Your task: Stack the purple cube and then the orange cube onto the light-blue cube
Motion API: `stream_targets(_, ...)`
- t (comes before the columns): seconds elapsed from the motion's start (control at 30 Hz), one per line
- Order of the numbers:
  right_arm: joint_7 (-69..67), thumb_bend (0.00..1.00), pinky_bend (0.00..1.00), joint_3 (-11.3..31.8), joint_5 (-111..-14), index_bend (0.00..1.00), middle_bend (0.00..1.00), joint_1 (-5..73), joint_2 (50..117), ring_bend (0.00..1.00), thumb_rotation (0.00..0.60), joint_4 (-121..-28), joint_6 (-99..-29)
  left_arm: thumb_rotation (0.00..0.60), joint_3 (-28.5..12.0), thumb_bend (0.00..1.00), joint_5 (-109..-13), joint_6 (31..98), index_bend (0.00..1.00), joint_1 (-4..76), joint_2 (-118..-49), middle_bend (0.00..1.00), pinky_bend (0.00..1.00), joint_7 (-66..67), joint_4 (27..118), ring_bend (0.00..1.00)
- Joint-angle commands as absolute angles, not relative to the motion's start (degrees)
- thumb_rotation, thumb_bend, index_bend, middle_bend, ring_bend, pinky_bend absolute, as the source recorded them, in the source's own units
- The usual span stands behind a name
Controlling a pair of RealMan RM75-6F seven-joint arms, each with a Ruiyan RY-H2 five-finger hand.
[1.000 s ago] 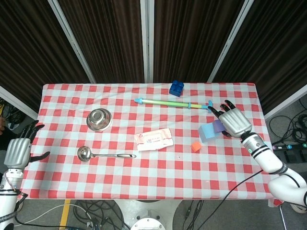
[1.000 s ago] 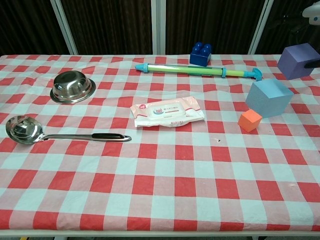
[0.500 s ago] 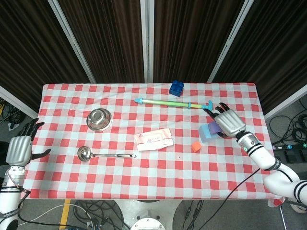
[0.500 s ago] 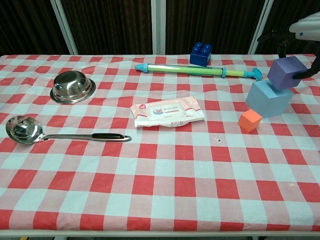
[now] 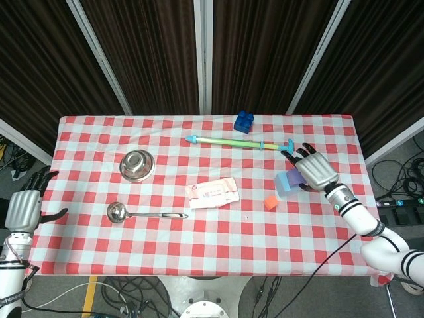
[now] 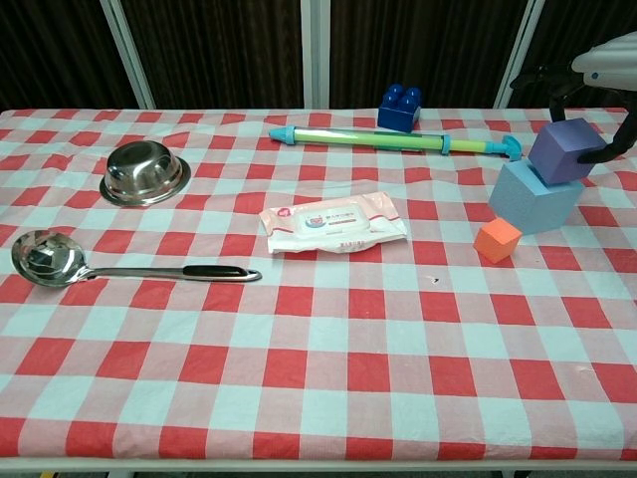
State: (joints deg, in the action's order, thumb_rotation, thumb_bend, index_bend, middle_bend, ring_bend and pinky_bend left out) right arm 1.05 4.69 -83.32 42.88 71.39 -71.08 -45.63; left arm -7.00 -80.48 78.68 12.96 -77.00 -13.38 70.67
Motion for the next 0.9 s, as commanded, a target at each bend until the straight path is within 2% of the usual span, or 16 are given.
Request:
stream_targets(0.03,1.12,0.08,0.08,4.57,-83.27,0.05,0.45,43.14,71.87,0.15,0.600,-70.71,-45.36,0.600,-7.02,0.06,-80.44,78.71,0.22,12.90,-76.99,0.20,0.31,-13.57,70.51,0.14)
stream_targets(0.33,0.81,0.07,0.08,4.12,-82.83,0.05,0.42,43.95,72.07,0.14,0.600,-70.64,-43.78,0.600,-6.74,0.06,-80.77,78.87,0.22,12.66,-76.94,0.20,0.31,-14.16,70.14,0.14)
stream_targets(0.47,1.51,0.01,0.08,4.29,-81.73,0.02,0.35,44.27,71.20,0.07,0.600,-71.63,-42.76,0.600,-6.80,0.06,-80.68,78.96,0.22,12.56,-76.91,0.20,0.31,-14.18,70.20,0.14)
stream_targets(0.67,1.89,0.00,0.07,5.54,-82.90,0.00,0.24,44.00,68.66,0.00,0.600,-75.37,-46.69,0.600,-6.76,0.06,-80.88,79.26,0.22,12.40,-76.80,0.20,0.31,-14.48,70.38,0.14)
stream_targets(0.9,4.37,0.00,0.06,5.38,-86.26,0.00,0.23,43.74,64.79,0.00,0.600,-83.37,-50.23,0.600,-7.12,0.06,-80.76,79.81,0.22,12.24,-76.51,0.20,0.31,-14.64,70.54,0.14)
